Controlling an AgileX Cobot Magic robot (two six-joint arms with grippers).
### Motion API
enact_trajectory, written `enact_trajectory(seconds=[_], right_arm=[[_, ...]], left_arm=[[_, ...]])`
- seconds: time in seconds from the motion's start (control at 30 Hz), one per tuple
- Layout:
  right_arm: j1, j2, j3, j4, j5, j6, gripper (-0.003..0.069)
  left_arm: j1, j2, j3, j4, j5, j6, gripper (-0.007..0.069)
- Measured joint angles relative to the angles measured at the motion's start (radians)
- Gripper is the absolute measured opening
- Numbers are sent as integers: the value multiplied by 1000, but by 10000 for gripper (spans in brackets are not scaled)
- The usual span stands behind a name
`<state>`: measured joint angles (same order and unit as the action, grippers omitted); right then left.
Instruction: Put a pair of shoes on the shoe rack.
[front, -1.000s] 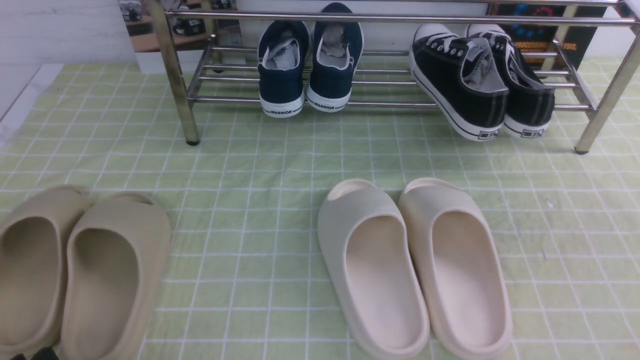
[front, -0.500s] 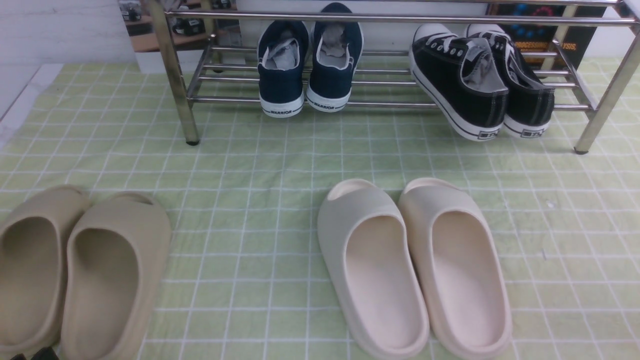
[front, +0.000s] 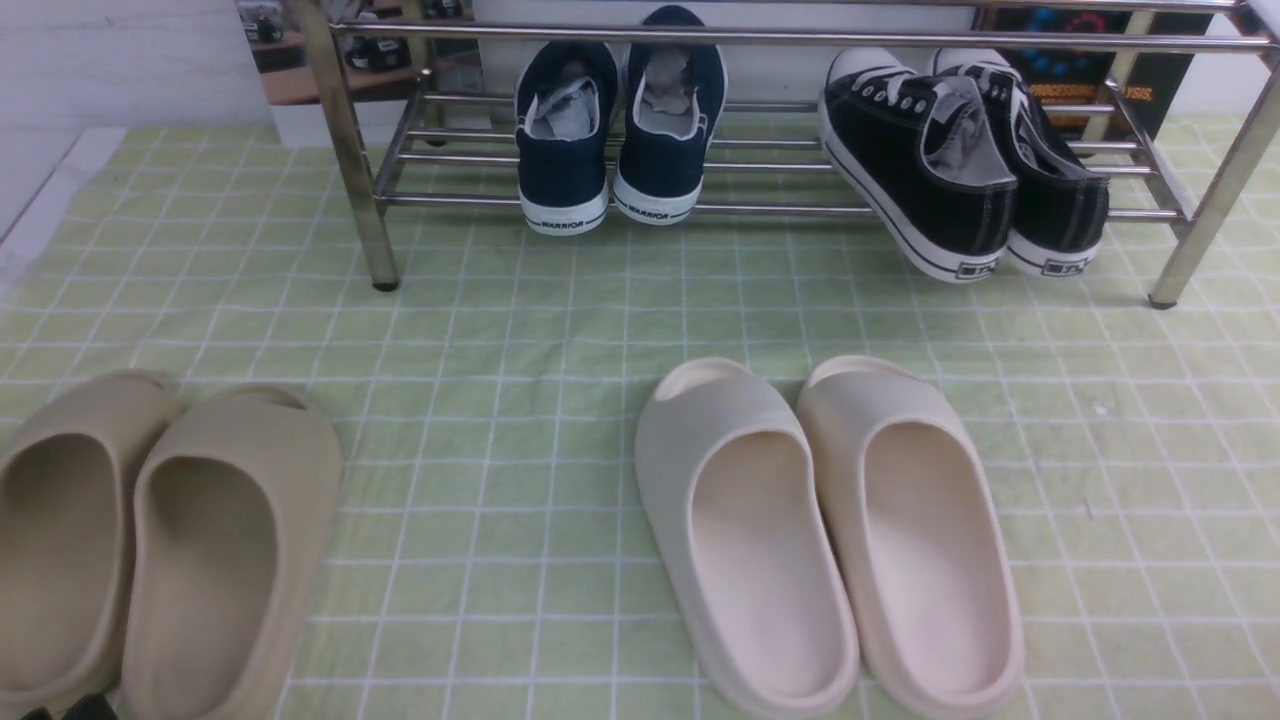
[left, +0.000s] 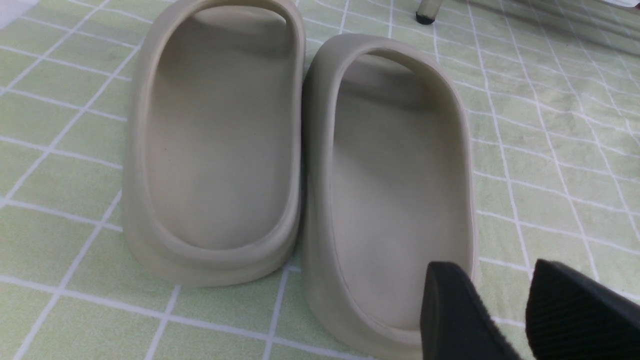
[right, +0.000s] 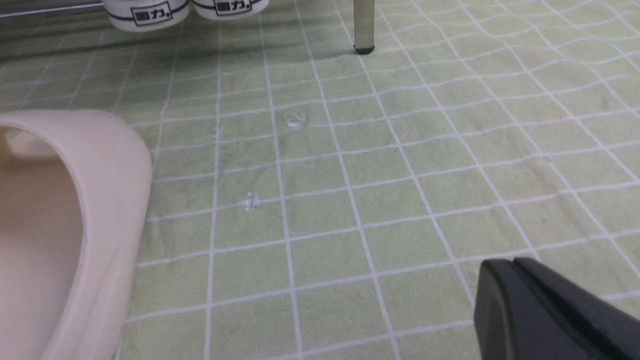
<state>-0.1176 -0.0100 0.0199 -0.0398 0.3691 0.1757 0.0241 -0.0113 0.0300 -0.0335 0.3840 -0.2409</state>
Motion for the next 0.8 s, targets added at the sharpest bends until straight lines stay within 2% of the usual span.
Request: enact_trajectory(seconds=[0.2, 0.8], right_arm=[[-1, 0, -4, 62, 16, -64, -1], [-1, 0, -4, 65, 16, -72, 8]], left_arm=[[0, 0, 0, 0, 0, 0, 239], [0, 0, 0, 0, 0, 0, 239]])
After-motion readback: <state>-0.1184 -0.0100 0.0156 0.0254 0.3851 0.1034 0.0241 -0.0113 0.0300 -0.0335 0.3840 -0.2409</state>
